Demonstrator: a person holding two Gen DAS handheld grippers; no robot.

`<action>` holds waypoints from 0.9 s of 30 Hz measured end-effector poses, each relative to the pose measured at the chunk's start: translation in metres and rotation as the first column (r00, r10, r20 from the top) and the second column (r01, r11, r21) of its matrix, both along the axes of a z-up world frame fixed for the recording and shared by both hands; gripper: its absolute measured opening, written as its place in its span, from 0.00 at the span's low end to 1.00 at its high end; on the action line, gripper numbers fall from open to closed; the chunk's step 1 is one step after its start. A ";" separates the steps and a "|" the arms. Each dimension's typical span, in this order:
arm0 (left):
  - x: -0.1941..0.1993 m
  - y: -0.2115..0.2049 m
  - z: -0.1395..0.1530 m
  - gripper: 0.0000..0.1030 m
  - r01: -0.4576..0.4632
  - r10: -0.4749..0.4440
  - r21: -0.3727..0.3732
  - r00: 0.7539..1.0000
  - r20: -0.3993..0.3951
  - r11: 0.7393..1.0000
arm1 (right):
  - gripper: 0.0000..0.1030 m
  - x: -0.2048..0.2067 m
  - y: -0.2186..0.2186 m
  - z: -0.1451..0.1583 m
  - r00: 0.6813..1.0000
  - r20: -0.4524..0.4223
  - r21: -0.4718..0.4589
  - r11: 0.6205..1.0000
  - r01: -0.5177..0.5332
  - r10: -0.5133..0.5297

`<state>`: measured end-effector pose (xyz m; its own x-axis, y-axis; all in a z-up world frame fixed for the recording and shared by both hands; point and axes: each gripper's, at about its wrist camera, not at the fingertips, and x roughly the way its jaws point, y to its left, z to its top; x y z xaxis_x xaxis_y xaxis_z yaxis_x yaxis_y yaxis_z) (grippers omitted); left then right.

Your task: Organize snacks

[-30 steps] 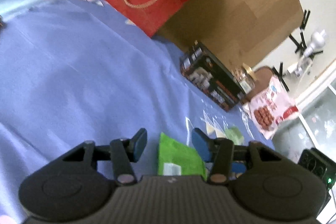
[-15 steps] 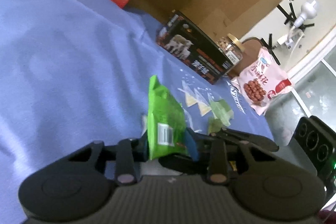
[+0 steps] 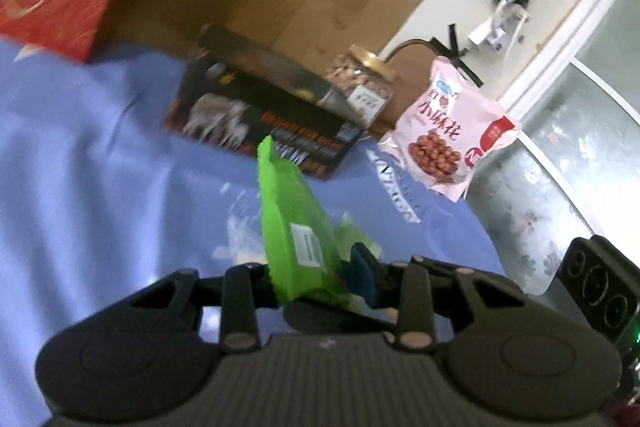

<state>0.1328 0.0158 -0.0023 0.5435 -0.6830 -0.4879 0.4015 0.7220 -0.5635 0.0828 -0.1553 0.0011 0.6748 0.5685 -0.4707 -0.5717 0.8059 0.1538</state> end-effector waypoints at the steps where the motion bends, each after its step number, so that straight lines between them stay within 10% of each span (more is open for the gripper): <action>1: 0.009 -0.007 0.005 0.31 0.011 -0.011 0.007 1.000 0.011 1.000 | 0.37 0.006 -0.005 0.002 1.000 0.006 0.008 1.000 0.018 -0.018; 8: 0.084 -0.048 0.045 0.32 0.043 -0.046 0.032 0.994 0.103 0.999 | 0.37 0.068 -0.029 0.031 0.982 0.092 0.028 0.986 0.165 -0.167; 12: 0.130 -0.070 0.050 0.63 -0.067 0.048 0.125 0.987 0.155 0.990 | 0.39 0.109 -0.038 0.035 0.951 0.132 0.010 0.960 0.279 -0.278; 15: 0.142 -0.075 0.041 0.62 -0.158 0.119 0.220 0.977 0.177 0.963 | 0.39 0.116 -0.054 0.030 0.946 0.063 0.054 0.947 0.315 -0.319; 21: 0.088 -0.049 0.036 0.62 -0.173 0.134 0.172 0.967 0.217 0.970 | 0.39 0.069 -0.099 0.012 0.935 0.005 0.117 0.929 0.352 -0.355; 27: 0.026 -0.030 0.007 0.62 -0.092 0.072 0.169 0.990 0.124 0.981 | 0.44 0.032 -0.157 -0.026 0.877 -0.252 0.231 0.855 0.465 -0.409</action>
